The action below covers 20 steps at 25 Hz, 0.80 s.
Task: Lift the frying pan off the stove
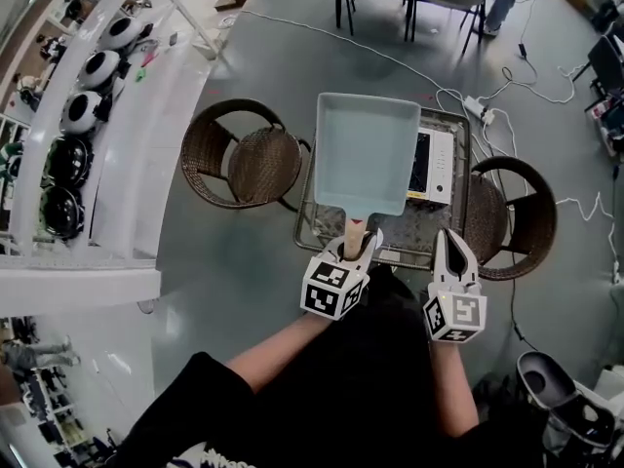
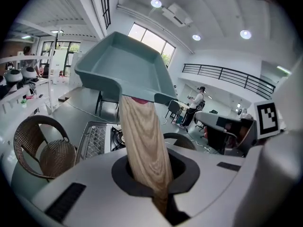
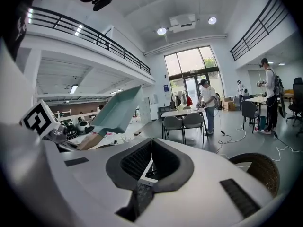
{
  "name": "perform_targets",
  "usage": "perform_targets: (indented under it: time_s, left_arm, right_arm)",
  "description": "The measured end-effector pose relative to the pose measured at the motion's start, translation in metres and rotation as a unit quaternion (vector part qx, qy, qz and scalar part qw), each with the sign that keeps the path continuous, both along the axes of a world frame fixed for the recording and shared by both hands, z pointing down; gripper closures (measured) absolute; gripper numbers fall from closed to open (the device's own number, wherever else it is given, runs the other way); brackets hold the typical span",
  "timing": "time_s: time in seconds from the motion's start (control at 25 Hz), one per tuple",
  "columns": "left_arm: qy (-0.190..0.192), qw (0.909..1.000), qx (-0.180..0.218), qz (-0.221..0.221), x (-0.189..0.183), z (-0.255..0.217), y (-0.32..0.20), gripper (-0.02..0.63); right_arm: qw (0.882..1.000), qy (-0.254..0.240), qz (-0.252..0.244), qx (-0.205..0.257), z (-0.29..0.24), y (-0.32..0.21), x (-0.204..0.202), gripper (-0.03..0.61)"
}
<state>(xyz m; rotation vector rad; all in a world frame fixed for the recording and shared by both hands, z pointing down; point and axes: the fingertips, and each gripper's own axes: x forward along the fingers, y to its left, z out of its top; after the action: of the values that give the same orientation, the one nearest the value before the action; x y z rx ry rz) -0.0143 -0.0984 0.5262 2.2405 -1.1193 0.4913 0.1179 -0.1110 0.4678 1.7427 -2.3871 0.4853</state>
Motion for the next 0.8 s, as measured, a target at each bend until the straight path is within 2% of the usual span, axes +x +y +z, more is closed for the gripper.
perform_targets:
  time_s: [0.16, 0.36, 0.56, 0.8]
  left_arm:
    - [-0.010, 0.9992, 0.040, -0.003, -0.011, -0.010, 0.013, 0.597]
    - [-0.009, 0.9977, 0.067, -0.008, -0.023, -0.023, 0.023, 0.597]
    - [-0.029, 0.9942, 0.101, -0.019, -0.039, -0.035, 0.026, 0.598]
    - [-0.028, 0.9923, 0.115, -0.037, -0.069, -0.053, 0.036, 0.597]
  right_arm:
    - [1.000, 0.002, 0.012, 0.013, -0.011, 0.020, 0.002, 0.548]
    - [0.999, 0.019, 0.022, 0.029, -0.023, 0.036, 0.005, 0.548]
    - [1.000, 0.014, 0.007, 0.027, -0.031, 0.046, 0.003, 0.548]
    - [0.999, 0.024, 0.002, 0.034, -0.041, 0.058, -0.015, 0.548]
